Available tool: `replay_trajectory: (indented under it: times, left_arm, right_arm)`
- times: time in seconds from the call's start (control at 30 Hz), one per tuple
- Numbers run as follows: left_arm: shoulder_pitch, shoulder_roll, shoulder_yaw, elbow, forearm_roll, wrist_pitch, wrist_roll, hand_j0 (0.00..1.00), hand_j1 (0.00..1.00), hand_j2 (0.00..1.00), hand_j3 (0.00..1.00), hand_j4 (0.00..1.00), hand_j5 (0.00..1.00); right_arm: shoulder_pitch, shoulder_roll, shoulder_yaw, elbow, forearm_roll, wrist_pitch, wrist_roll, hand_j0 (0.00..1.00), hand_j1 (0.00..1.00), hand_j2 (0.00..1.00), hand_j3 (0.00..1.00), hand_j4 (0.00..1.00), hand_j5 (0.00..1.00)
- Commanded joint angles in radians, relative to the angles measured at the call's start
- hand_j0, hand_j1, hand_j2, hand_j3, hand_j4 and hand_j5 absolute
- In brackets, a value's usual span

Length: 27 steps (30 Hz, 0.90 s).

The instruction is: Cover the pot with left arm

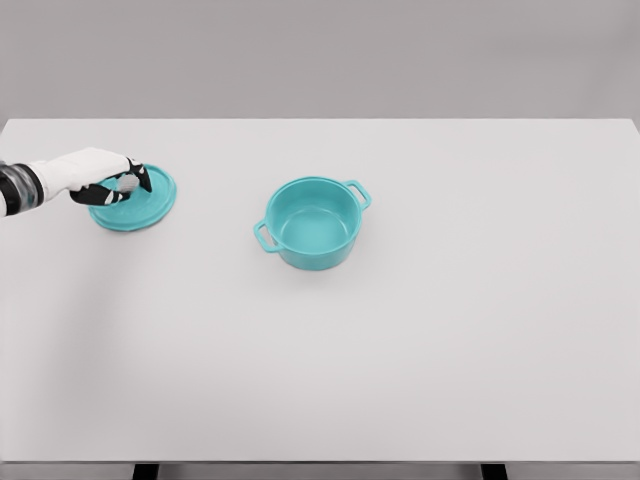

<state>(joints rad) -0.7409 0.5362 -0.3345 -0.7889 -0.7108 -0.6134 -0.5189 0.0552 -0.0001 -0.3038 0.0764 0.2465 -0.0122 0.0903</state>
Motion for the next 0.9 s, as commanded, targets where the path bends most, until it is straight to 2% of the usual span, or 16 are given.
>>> replay_trajectory:
  times: [0.0,0.1,0.27,0.5,0.57,0.7,0.8,0.87]
  left_arm:
    - [0.0,0.004,0.002,-0.006,0.011,0.003,0.0,0.52,0.52,0.52,0.52,0.52,0.52]
    - [0.002,0.007,0.002,-0.012,0.014,0.003,0.002,0.52,0.52,0.52,0.52,0.52,0.52]
    - [0.005,0.011,0.003,-0.096,0.016,0.003,0.005,0.52,0.52,0.52,0.52,0.52,0.52]
    - [0.012,0.065,-0.001,-0.242,0.033,0.003,0.01,0.53,0.53,0.53,0.53,0.53,0.53]
    - [0.017,0.068,-0.006,-0.265,0.033,0.003,0.033,0.53,0.53,0.53,0.53,0.53,0.53]
    - [0.018,0.082,-0.035,-0.328,0.042,0.003,0.076,0.53,0.53,0.53,0.53,0.53,0.53]
    - [0.017,0.123,-0.112,-0.357,0.112,0.003,0.097,0.53,0.53,0.53,0.53,0.53,0.53]
    - [0.018,0.137,-0.133,-0.392,0.134,0.003,0.105,0.53,0.53,0.53,0.53,0.53,0.53]
  right_arm:
    - [0.0,0.0,0.0,0.0,0.0,0.0,0.0,1.0,1.0,1.0,1.0,1.0,1.0]
    - [0.0,0.0,0.0,0.0,0.0,0.0,0.0,1.0,1.0,1.0,1.0,1.0,1.0]
    - [0.0,0.0,0.0,0.0,0.0,0.0,0.0,1.0,1.0,1.0,1.0,1.0,1.0]
    - [0.0,0.0,0.0,0.0,0.0,0.0,0.0,1.0,1.0,1.0,1.0,1.0,1.0]
    - [0.0,0.0,0.0,-0.001,0.0,0.0,0.0,1.0,1.0,1.0,1.0,1.0,1.0]
    - [0.0,0.0,0.0,0.0,0.0,0.0,0.0,1.0,1.0,1.0,1.0,1.0,1.0]
    - [0.0,0.0,0.0,0.0,0.0,0.0,0.0,1.0,1.0,1.0,1.0,1.0,1.0]
    - [0.0,0.0,0.0,0.0,0.0,0.0,0.0,1.0,1.0,1.0,1.0,1.0,1.0]
